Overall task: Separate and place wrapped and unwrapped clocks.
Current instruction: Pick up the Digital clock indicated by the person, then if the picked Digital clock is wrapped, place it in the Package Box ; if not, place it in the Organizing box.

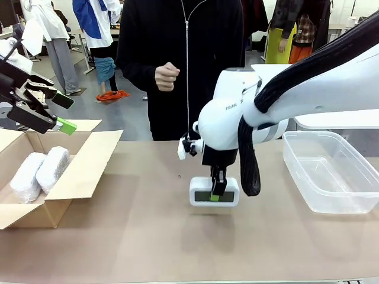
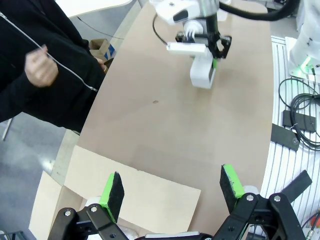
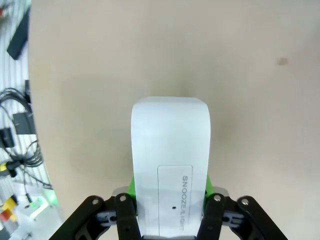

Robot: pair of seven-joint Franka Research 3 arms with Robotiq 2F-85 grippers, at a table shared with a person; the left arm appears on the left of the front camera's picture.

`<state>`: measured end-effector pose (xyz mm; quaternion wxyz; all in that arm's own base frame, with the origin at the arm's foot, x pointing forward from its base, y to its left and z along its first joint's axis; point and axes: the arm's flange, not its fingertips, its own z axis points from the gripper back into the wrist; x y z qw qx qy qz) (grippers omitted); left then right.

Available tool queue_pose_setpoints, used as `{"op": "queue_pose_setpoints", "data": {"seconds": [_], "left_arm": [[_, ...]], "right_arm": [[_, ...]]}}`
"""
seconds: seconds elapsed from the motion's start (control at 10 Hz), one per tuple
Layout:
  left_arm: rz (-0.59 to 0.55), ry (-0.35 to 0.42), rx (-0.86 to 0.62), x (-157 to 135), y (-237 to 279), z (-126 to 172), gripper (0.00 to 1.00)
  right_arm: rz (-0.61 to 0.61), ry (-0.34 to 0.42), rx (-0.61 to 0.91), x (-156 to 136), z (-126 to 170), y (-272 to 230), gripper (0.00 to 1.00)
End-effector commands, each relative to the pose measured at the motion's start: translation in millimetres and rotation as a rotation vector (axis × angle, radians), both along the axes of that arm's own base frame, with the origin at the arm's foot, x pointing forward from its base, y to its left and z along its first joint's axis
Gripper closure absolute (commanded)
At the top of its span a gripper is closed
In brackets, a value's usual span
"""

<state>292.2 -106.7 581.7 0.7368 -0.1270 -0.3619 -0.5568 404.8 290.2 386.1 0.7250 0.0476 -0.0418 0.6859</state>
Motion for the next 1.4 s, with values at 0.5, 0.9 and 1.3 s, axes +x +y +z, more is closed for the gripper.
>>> {"op": "queue_pose_setpoints", "data": {"seconds": [0.5,0.9,1.3], "left_arm": [[0.008,0.0,-0.018,-0.5,-2.6,-0.2,0.0],[0.008,0.0,-0.018,-0.5,-2.6,-0.2,0.0],[0.008,0.0,-0.018,-0.5,-2.6,-0.2,0.0]], "right_arm": [[-0.206,-0.223,0.031,-39.5,173.5,-14.7,0.78],[-0.147,-0.231,0.084,-41.6,169.4,-25.6,0.78],[-0.147,-0.231,0.084,-41.6,169.4,-25.6,0.78]]}}
